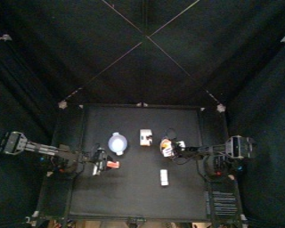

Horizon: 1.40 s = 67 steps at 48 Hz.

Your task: Grab squash

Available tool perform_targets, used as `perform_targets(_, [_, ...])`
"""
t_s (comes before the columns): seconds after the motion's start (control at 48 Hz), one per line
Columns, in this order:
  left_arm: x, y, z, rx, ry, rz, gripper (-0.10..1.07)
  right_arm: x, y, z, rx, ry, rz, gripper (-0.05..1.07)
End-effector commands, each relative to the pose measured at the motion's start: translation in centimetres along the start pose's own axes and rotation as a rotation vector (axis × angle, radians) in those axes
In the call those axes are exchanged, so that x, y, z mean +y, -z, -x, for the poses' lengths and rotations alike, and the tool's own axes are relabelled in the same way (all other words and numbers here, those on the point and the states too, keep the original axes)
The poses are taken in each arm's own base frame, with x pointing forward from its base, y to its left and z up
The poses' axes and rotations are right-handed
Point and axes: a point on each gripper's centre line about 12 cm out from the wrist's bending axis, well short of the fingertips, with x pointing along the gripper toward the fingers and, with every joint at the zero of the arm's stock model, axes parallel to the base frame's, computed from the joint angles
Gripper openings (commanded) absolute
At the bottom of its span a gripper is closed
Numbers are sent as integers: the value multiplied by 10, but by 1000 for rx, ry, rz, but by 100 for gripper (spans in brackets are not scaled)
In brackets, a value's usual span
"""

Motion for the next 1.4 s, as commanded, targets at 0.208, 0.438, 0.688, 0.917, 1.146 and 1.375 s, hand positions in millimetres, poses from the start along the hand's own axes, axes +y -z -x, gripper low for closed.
perform_targets(0.208, [0, -5, -1, -15, 0, -2, 78, 3, -3, -1, -2, -6, -13, 99])
perform_targets(0.438, [0, -5, -1, -15, 0, -2, 78, 5, -4, -1, -4, -10, -16, 90])
perform_targets(0.688, [0, -5, 0, -17, 0, -2, 78, 14, -16, 7, -35, -42, -27, 84])
perform_targets(0.917, [0, -5, 0, -15, 0, -2, 78, 21, -28, 23, -83, -94, -33, 84])
perform_targets(1.146, [0, -4, -1, -14, 0, 0, 78, 18, -33, 38, -112, -121, -49, 84])
perform_targets(1.375, [0, -5, -1, -15, 0, 0, 78, 18, -34, 42, -119, -133, -51, 84])
